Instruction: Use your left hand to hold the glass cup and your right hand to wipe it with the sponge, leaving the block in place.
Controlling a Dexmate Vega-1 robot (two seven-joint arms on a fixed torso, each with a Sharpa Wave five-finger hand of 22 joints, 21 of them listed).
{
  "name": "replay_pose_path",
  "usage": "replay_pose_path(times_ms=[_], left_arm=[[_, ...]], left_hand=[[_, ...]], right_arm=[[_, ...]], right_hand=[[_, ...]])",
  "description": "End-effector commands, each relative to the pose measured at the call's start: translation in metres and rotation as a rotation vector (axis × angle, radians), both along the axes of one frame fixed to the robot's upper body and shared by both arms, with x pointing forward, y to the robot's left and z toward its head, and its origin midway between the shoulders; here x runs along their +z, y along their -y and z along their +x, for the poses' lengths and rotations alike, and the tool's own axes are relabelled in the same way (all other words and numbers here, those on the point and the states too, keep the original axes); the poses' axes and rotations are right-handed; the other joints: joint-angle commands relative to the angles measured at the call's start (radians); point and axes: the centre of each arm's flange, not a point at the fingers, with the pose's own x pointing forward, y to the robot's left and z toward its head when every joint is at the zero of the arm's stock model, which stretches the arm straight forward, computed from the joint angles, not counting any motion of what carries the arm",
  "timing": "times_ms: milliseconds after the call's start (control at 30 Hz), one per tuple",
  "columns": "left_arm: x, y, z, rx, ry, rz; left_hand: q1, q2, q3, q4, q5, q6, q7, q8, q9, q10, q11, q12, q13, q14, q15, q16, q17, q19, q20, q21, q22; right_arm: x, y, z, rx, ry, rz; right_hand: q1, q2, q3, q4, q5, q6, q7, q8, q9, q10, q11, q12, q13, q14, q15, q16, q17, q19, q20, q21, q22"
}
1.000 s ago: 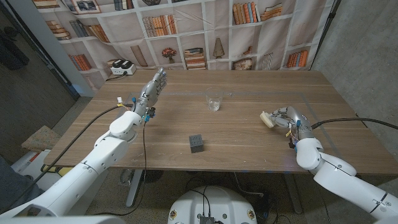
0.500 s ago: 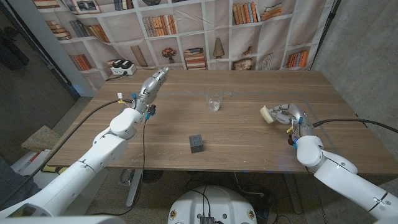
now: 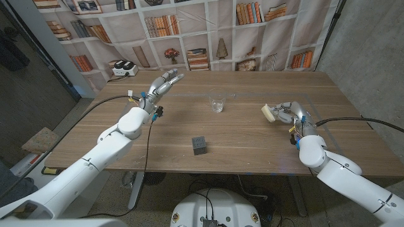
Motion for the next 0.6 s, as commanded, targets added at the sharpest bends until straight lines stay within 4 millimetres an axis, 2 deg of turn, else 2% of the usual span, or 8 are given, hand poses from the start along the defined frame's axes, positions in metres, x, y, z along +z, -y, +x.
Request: replay_pose_path(times_ms=[33,267,333,433,600], left_arm=[[0.006,0.023,0.006,0.122,0.035,0.160],[0.004,0.036,0.013,0.180,0.033,0.251],[0.004,0.040,0.016,0.188,0.034,0.273],[0.003,0.046,0.021,0.206,0.040,0.309],[0.000,0.055,0.027,0.227,0.041,0.361]], left_hand=[[0.012,0.000,0.001,-0.009,-0.003,0.019,-0.002,0.011,0.005,0.009,-0.004,0.006,0.005,0.010,-0.002,0.005,0.002,0.001,0.002,0.002,0.004],[0.023,-0.005,-0.002,-0.016,-0.002,0.023,-0.006,0.010,0.005,0.014,-0.010,0.005,0.005,0.011,-0.007,0.002,0.002,-0.023,0.005,-0.008,0.004],[0.027,-0.007,-0.003,-0.018,-0.001,0.033,-0.014,0.013,0.006,0.020,-0.018,0.006,0.005,0.013,-0.012,0.001,0.002,-0.029,0.006,-0.011,0.003],[0.032,-0.010,-0.005,-0.021,0.000,0.043,-0.014,0.015,0.006,0.031,-0.016,0.008,0.006,0.018,-0.020,0.001,0.002,-0.029,-0.012,-0.012,0.002],[0.035,-0.012,-0.007,-0.023,0.000,0.047,-0.013,0.015,0.006,0.033,-0.015,0.008,0.005,0.020,-0.024,0.000,0.002,-0.028,-0.017,-0.012,0.002]], right_arm=[[0.009,-0.007,-0.005,-0.010,0.020,-0.015],[0.010,-0.008,-0.005,-0.011,0.023,-0.011],[0.010,-0.008,-0.005,-0.012,0.024,-0.009],[0.011,-0.009,-0.005,-0.015,0.024,-0.009],[0.013,-0.011,-0.004,-0.012,0.022,-0.019]], right_hand=[[0.016,0.010,0.000,0.005,0.003,0.028,-0.023,0.007,0.003,-0.001,-0.001,0.003,0.006,0.009,-0.093,-0.004,0.000,0.001,-0.027,0.000,0.006],[0.017,0.011,-0.001,0.006,0.003,0.027,-0.023,0.007,0.003,-0.001,0.000,0.002,0.006,0.013,-0.094,-0.005,0.001,0.000,-0.026,-0.001,0.006],[0.017,0.010,-0.002,0.005,0.002,0.028,-0.023,0.007,0.003,-0.003,0.000,0.001,0.005,0.016,-0.095,-0.003,0.002,0.001,-0.026,-0.001,0.006],[0.017,0.010,-0.004,0.006,0.002,0.029,-0.023,0.006,0.003,-0.004,0.000,-0.001,0.003,0.022,-0.095,-0.002,0.004,0.002,-0.027,0.000,0.006],[0.018,0.010,-0.006,0.006,0.001,0.030,-0.023,0.006,0.003,-0.004,0.000,-0.004,0.000,0.025,-0.096,-0.001,0.005,0.002,-0.029,-0.001,0.006]])
